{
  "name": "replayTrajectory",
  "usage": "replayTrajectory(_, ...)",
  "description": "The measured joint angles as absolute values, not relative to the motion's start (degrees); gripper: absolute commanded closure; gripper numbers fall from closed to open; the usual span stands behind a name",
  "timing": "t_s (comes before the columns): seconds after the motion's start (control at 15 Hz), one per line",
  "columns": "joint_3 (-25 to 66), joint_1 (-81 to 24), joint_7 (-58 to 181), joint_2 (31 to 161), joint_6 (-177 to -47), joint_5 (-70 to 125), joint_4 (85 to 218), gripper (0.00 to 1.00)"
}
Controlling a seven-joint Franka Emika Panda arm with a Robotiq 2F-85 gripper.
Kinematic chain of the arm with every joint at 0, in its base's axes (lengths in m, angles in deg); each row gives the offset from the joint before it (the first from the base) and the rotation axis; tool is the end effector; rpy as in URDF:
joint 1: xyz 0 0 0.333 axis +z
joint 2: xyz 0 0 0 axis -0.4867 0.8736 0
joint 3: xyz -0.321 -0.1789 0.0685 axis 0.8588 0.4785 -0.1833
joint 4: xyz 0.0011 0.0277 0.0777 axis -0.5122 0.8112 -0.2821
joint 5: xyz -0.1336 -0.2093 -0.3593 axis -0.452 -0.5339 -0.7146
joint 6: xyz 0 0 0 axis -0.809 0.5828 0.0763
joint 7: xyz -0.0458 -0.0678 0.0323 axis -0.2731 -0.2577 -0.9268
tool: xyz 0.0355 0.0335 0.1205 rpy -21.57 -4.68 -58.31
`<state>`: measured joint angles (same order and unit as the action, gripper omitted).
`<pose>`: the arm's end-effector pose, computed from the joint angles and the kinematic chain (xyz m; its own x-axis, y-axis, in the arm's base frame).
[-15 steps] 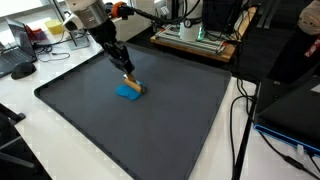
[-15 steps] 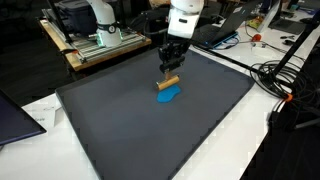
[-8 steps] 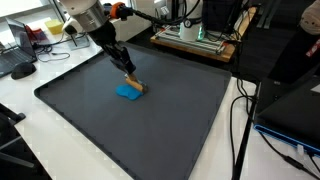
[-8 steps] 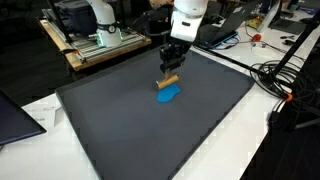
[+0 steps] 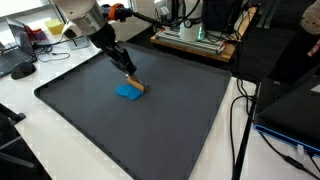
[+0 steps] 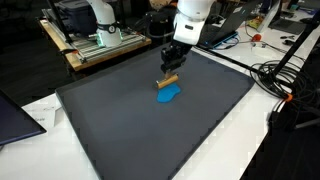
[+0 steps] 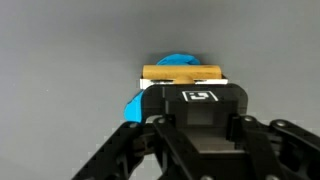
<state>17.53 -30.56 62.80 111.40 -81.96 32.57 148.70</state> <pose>0.7226 -0.0230 0.3029 0.9508 -0.1003 -0.2930 -0.1095 -0.9939 -0.0149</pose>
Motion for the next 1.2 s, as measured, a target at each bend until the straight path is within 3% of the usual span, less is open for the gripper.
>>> replayTrajectory(1.2, 17.20, -30.56, 62.97, 115.97, -75.31, 32.57, 142.16, 0.77)
